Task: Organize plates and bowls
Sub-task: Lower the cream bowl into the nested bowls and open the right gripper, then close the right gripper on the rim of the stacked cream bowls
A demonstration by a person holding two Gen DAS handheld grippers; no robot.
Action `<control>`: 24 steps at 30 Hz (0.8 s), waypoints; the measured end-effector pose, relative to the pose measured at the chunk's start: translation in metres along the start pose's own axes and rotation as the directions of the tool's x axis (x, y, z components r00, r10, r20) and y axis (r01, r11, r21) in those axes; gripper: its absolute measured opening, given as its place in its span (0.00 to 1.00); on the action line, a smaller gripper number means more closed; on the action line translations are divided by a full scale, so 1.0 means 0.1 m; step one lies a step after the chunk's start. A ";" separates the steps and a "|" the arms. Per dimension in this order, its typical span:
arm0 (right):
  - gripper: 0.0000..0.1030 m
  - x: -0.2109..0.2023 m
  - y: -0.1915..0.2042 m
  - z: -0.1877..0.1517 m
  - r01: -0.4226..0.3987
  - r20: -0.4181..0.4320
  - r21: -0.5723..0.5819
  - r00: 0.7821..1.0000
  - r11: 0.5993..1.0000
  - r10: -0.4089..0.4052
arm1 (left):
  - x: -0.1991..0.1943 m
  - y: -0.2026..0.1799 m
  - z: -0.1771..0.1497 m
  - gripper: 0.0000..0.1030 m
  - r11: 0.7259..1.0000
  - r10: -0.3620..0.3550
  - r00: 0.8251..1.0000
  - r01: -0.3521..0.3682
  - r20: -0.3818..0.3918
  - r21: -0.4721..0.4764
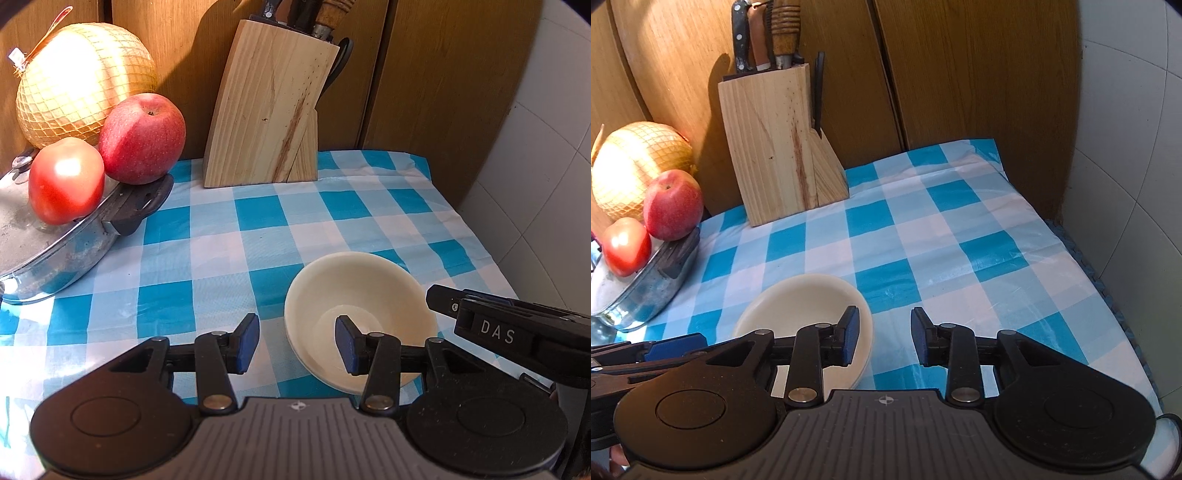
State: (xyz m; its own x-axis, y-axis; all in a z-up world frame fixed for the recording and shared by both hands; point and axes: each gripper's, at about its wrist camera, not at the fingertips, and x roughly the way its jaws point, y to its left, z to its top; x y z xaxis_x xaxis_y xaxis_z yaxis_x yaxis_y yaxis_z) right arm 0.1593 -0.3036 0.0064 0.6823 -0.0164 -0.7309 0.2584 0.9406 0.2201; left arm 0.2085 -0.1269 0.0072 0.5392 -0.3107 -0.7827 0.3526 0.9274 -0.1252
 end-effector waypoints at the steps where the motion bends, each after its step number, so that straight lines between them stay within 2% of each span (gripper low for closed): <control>1: 0.38 0.02 -0.01 -0.01 -0.011 -0.011 0.011 1.000 1.000 0.011 | 0.01 0.00 -0.01 0.38 1.000 -0.001 1.000 0.001 -0.005 -0.002; 16: 0.38 0.15 0.00 -0.07 -0.044 -0.074 0.048 0.996 0.998 0.048 | 0.17 -0.05 -0.06 0.38 1.000 0.005 0.999 -0.005 -0.050 0.007; 19: 0.35 0.22 -0.02 -0.08 -0.047 -0.099 0.061 0.994 0.997 0.052 | 0.21 -0.05 -0.07 0.38 1.000 -0.006 0.998 0.006 -0.070 -0.003; 24: 0.23 0.25 -0.02 -0.11 -0.063 -0.115 0.068 0.991 0.996 0.070 | 0.28 -0.05 -0.08 0.37 1.000 -0.008 0.996 0.008 -0.089 -0.005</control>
State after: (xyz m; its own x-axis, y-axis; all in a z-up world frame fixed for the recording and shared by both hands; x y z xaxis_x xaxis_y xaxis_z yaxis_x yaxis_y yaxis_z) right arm 0.1689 -0.3019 -0.0194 0.6155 0.0889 -0.7831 0.2611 0.9145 0.3091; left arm 0.2157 -0.1387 -0.0187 0.4658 -0.2987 -0.8329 0.3529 0.9259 -0.1347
